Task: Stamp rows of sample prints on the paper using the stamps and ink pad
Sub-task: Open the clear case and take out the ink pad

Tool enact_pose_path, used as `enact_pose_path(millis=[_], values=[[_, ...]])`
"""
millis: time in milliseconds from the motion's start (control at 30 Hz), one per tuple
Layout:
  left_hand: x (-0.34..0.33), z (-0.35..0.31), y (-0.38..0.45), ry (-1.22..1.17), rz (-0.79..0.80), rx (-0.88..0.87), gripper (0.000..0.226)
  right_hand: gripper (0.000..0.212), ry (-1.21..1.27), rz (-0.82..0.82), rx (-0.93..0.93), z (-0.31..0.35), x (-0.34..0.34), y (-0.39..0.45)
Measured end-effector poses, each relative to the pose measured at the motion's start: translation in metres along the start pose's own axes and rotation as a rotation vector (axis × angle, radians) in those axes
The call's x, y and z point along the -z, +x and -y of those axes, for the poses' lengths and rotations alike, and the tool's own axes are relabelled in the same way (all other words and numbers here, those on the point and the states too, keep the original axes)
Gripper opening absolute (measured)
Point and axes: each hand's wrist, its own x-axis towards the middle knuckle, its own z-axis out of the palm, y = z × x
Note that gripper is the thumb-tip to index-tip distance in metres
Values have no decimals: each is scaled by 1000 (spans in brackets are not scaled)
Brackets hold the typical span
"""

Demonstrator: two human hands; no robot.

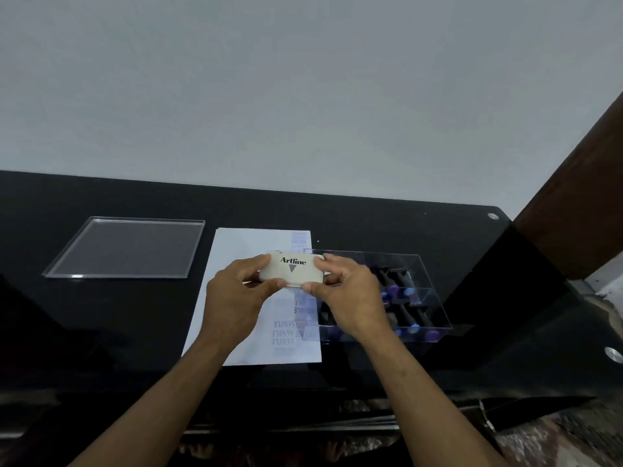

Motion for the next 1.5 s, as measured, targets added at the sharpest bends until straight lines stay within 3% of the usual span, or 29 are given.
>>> enact_pose_path(millis=[367, 700, 1167, 1500], values=[[113, 49, -23, 19, -202, 92, 43, 54, -46, 187, 79, 53, -108, -19], [192, 107, -32, 84, -309, 146, 44, 54, -47, 244, 155, 81, -205, -35], [227, 144, -25, 431, -266, 125, 42, 57, -295, 328, 260, 83, -255, -28], [231, 153, -25, 456, -250, 112, 48, 58, -352, 345, 311, 79, -264, -22]])
